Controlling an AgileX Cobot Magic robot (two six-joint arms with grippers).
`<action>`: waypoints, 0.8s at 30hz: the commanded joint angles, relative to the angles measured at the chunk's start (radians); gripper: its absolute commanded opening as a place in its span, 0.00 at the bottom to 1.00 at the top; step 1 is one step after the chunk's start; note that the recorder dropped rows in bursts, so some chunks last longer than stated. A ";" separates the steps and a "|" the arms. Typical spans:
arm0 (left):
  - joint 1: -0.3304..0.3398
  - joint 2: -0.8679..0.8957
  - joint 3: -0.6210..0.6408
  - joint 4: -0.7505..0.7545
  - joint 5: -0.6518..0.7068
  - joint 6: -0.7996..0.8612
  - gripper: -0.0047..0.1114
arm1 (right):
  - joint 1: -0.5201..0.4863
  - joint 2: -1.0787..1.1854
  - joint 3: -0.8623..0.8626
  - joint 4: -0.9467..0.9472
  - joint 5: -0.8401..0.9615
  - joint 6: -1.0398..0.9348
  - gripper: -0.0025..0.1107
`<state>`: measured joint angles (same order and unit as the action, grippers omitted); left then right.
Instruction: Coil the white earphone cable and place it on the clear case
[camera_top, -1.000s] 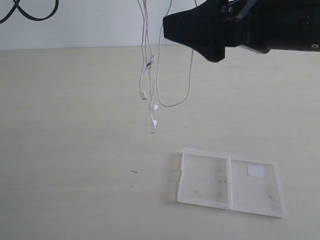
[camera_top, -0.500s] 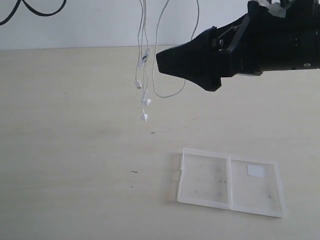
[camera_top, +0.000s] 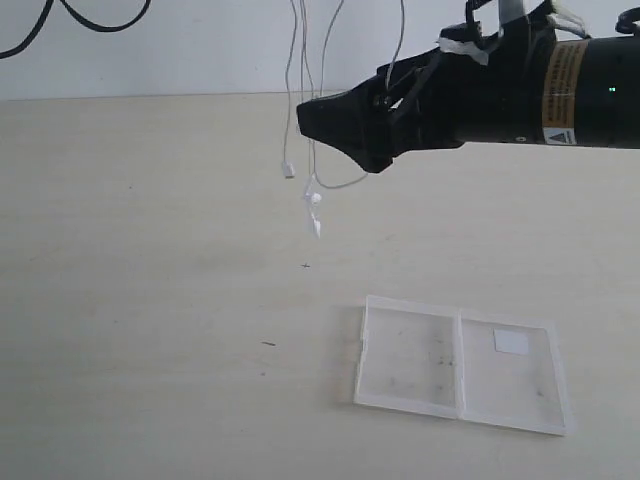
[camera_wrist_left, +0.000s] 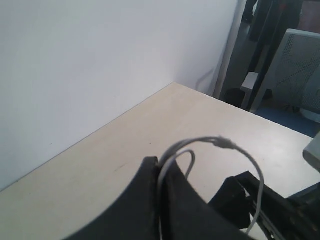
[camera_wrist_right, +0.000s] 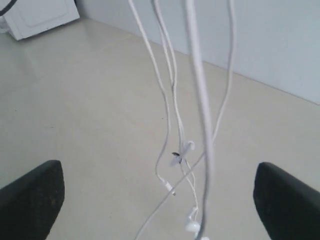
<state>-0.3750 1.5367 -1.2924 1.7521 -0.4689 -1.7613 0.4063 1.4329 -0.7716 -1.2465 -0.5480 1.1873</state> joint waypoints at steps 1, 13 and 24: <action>-0.004 -0.008 -0.009 -0.008 0.016 -0.012 0.04 | 0.001 0.047 -0.003 0.186 -0.029 -0.222 0.88; -0.004 -0.008 -0.009 -0.008 0.016 -0.030 0.04 | 0.001 0.190 -0.005 0.391 -0.244 -0.427 0.88; -0.004 -0.008 -0.009 -0.008 0.016 -0.030 0.04 | 0.001 0.223 -0.065 0.404 -0.259 -0.416 0.88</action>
<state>-0.3750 1.5367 -1.2924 1.7521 -0.4616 -1.7835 0.4063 1.6555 -0.8165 -0.8508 -0.7897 0.7700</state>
